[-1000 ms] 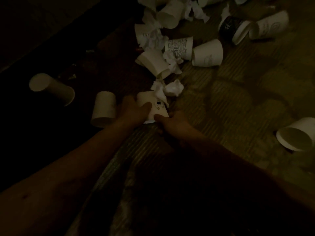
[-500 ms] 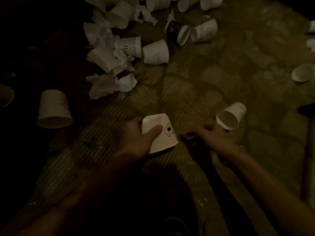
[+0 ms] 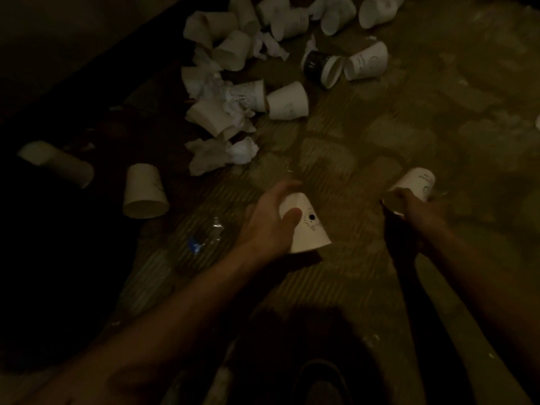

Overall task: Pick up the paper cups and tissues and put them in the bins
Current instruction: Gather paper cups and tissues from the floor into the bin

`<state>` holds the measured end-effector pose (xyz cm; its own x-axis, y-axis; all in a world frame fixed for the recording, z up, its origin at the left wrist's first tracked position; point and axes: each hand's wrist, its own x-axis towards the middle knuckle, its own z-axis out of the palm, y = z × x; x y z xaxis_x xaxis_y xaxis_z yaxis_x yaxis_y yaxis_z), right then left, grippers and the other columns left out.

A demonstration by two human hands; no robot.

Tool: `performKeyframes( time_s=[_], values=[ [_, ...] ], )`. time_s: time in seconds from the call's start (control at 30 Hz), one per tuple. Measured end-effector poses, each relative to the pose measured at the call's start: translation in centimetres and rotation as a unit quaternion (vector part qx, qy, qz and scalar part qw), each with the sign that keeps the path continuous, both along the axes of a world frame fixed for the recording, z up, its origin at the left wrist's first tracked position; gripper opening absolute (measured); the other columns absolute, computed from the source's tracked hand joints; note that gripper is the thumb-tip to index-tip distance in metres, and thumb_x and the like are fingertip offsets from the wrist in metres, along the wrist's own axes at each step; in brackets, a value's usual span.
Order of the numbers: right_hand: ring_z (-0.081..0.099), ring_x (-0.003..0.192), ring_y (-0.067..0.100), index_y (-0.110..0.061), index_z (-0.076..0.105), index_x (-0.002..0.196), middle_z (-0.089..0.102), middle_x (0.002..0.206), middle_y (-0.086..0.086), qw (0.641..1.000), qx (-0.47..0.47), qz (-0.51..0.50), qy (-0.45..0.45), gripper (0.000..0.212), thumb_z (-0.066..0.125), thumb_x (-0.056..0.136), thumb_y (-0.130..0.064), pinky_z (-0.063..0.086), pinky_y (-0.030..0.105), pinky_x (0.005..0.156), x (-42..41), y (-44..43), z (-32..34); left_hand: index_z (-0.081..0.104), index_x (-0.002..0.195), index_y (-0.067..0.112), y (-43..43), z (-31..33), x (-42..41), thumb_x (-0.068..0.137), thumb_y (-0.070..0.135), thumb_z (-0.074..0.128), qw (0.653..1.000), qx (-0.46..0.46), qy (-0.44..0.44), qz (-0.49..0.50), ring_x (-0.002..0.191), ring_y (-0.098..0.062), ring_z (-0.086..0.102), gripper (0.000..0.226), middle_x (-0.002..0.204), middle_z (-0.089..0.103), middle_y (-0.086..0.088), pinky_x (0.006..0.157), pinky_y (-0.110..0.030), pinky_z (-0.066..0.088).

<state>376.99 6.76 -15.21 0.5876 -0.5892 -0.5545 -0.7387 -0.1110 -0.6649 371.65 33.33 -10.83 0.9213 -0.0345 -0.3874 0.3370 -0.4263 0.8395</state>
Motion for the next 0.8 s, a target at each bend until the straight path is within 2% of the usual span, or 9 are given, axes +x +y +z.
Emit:
performKeyframes(
  time_s=[0.1, 0.2, 0.3, 0.4, 0.47, 0.57, 0.63, 0.7, 0.8],
  values=[
    [0.064, 0.095, 0.026, -0.026, 0.032, 0.146, 0.055, 0.128, 0.009, 0.992, 0.092, 0.078, -0.023, 0.07, 0.064, 0.086, -0.043, 0.051, 0.038, 0.069, -1.8, 3.7, 1.5, 0.068, 0.109, 0.029, 1.4, 0.3, -0.9, 0.1, 0.018, 0.049, 1.0, 0.016, 0.0, 0.011, 0.105, -0.006, 0.048, 0.024, 0.127, 0.048, 0.01, 0.067, -0.009, 0.04],
    [0.068, 0.086, 0.025, -0.033, 0.04, 0.137, 0.055, 0.122, 0.007, 0.964, 0.163, 0.206, -0.035, 0.055, 0.063, 0.088, -0.036, 0.056, 0.034, 0.059, -4.7, 8.9, 3.3, 0.073, 0.104, 0.023, 3.2, 0.4, -2.5, 0.099, 0.019, 0.049, 0.992, 0.0, 0.035, 0.122, 0.091, -0.004, 0.049, 0.025, 0.108, 0.051, 0.012, 0.061, -0.01, 0.037],
    [0.069, 0.072, 0.013, -0.041, 0.049, 0.118, 0.055, 0.109, -0.002, 0.922, 0.236, 0.303, -0.048, 0.045, 0.068, 0.084, -0.02, 0.05, 0.017, 0.044, -8.1, 13.7, 4.1, 0.072, 0.095, 0.023, 5.3, 1.2, -4.6, 0.095, 0.047, 0.05, 0.963, -0.091, 0.103, 0.23, 0.083, -0.01, 0.061, 0.032, 0.094, 0.066, 0.005, 0.066, -0.022, 0.047],
    [0.058, 0.1, 0.01, -0.055, 0.047, 0.109, 0.05, 0.117, -0.018, 0.863, 0.23, 0.445, -0.07, 0.052, 0.073, 0.081, -0.02, 0.054, 0.019, 0.063, -10.5, 17.3, 3.9, 0.067, 0.083, 0.034, 7.4, 1.7, -7.2, 0.063, 0.085, 0.045, 0.948, -0.142, 0.118, 0.261, 0.087, -0.005, 0.064, 0.059, 0.089, 0.068, 0.014, 0.074, -0.024, 0.046],
    [0.054, 0.109, 0.002, -0.055, 0.044, 0.11, 0.049, 0.121, -0.02, 0.815, 0.209, 0.535, -0.082, 0.057, 0.077, 0.077, -0.023, 0.051, 0.018, 0.078, -11.0, 19.3, 3.7, 0.072, 0.077, 0.033, 8.8, 1.5, -8.8, 0.044, 0.083, 0.058, 0.936, -0.151, 0.129, 0.292, 0.078, -0.006, 0.07, 0.062, 0.076, 0.073, 0.012, 0.064, -0.021, 0.051],
    [0.052, 0.112, -0.002, -0.059, 0.047, 0.114, 0.052, 0.124, -0.021, 0.736, 0.2, 0.646, -0.018, 0.058, 0.073, 0.063, -0.063, 0.047, 0.02, 0.088, -10.5, 21.6, 3.9, 0.067, 0.083, 0.025, 11.0, 0.7, -10.7, 0.03, 0.068, 0.076, 0.893, -0.166, 0.19, 0.372, 0.068, -0.015, 0.073, 0.07, 0.075, 0.074, 0.002, 0.06, -0.031, 0.058],
    [0.054, 0.112, -0.001, -0.058, 0.057, 0.109, 0.058, 0.119, -0.023, 0.745, 0.21, 0.633, -0.003, 0.058, 0.06, 0.057, -0.084, 0.047, 0.026, 0.093, -9.3, 22.6, 3.5, 0.061, 0.092, 0.022, 12.4, 0.1, -11.4, 0.029, 0.066, 0.077, 0.88, -0.157, 0.209, 0.397, 0.075, -0.022, 0.072, 0.079, 0.088, 0.071, -0.005, 0.064, -0.035, 0.058],
    [0.049, 0.119, 0.004, -0.055, 0.057, 0.113, 0.054, 0.126, -0.02, 0.773, 0.1, 0.622, -0.072, 0.049, 0.05, 0.072, -0.08, 0.043, 0.034, 0.102, -7.5, 23.6, 2.2, 0.06, 0.1, 0.021, 13.2, -0.1, -11.7, 0.032, 0.067, 0.076, 0.882, -0.154, 0.204, 0.396, 0.083, -0.022, 0.07, 0.084, 0.097, 0.069, -0.006, 0.065, -0.036, 0.058],
    [0.031, 0.136, 0.02, -0.036, 0.043, 0.141, 0.037, 0.149, -0.003, 0.706, -0.12, 0.676, -0.17, 0.048, 0.046, 0.095, -0.051, 0.029, 0.037, 0.111, -5.5, 25.3, -0.6, 0.056, 0.12, 0.016, 13.7, -0.5, -11.9, 0.041, 0.065, 0.079, 0.877, -0.158, 0.204, 0.405, 0.09, -0.026, 0.069, 0.096, 0.108, 0.067, -0.009, 0.073, -0.041, 0.059]
  ],
)
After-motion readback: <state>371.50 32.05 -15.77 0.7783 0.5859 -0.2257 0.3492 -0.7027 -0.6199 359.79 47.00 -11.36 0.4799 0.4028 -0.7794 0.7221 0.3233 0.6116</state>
